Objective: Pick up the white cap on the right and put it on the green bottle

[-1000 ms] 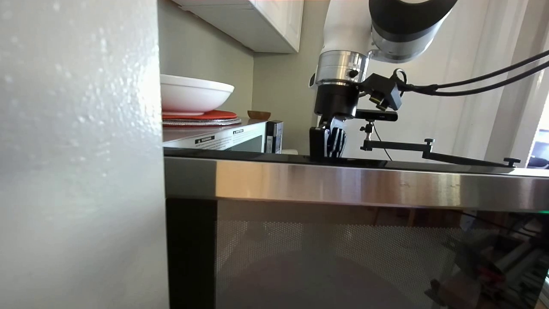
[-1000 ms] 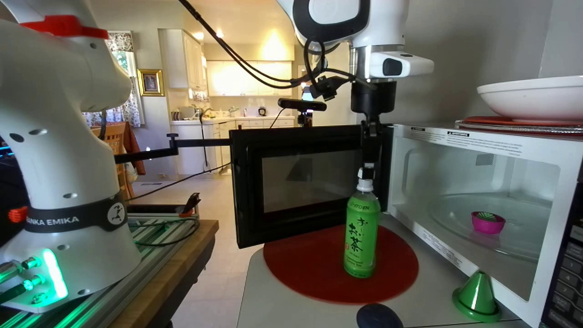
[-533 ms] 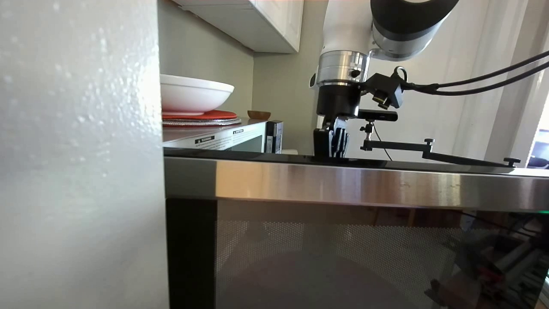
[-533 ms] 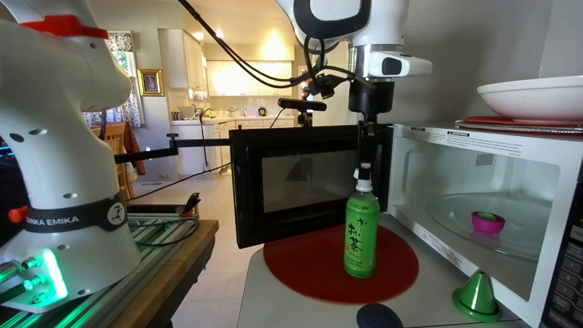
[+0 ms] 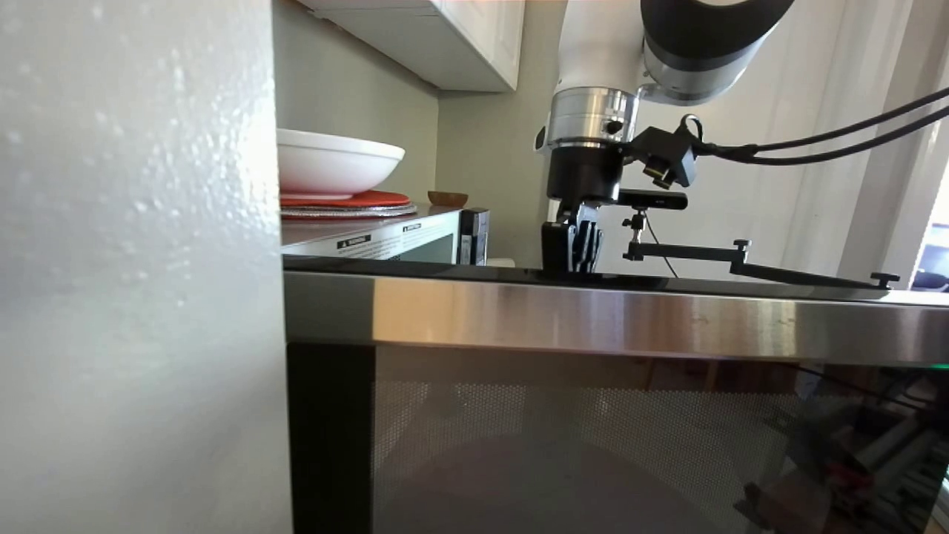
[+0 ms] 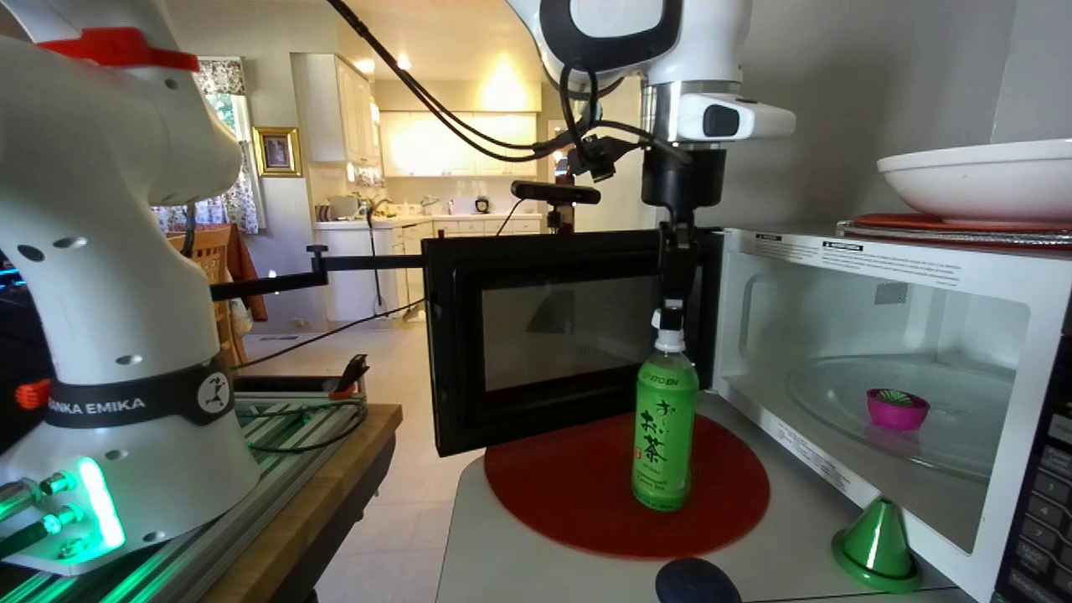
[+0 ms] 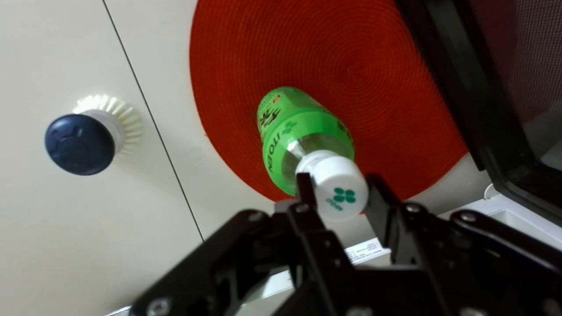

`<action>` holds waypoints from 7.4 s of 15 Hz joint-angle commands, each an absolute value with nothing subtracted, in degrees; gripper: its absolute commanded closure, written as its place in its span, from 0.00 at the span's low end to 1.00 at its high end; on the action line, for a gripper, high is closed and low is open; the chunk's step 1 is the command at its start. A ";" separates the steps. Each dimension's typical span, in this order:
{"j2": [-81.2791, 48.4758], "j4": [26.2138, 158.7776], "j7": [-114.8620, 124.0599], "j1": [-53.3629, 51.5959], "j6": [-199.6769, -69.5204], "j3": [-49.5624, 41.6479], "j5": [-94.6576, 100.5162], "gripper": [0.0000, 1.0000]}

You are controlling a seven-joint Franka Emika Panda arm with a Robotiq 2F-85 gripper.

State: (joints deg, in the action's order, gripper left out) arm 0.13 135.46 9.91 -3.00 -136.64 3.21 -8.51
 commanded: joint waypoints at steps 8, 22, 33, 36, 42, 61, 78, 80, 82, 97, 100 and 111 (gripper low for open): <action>0.18 135.40 10.08 -3.04 -137.22 3.18 -6.23 0.92; -0.05 136.27 9.88 -3.19 -138.40 3.42 -6.66 0.92; -0.70 136.57 25.68 -3.15 -140.78 3.27 1.97 0.92; -0.53 136.41 31.96 -3.33 -140.13 3.46 4.18 0.92; -0.80 136.60 37.83 -4.56 -140.51 4.75 2.20 0.92; -2.09 134.40 64.92 -4.84 -133.70 4.87 5.78 0.92; -7.68 128.58 89.17 -5.83 -130.45 4.07 11.95 0.92; -8.43 127.55 91.67 -6.26 -129.15 4.18 10.86 0.92; -9.10 126.53 93.58 -6.74 -127.96 4.29 10.00 0.92; -10.65 123.69 111.67 -7.37 -125.41 4.34 6.63 0.92; -10.24 124.07 110.06 -7.25 -126.01 4.75 4.42 0.92; -1.21 127.12 93.05 -6.64 -127.37 6.09 0.46 0.00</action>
State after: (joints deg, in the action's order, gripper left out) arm -6.05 124.33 102.49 -6.89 -126.19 5.53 4.99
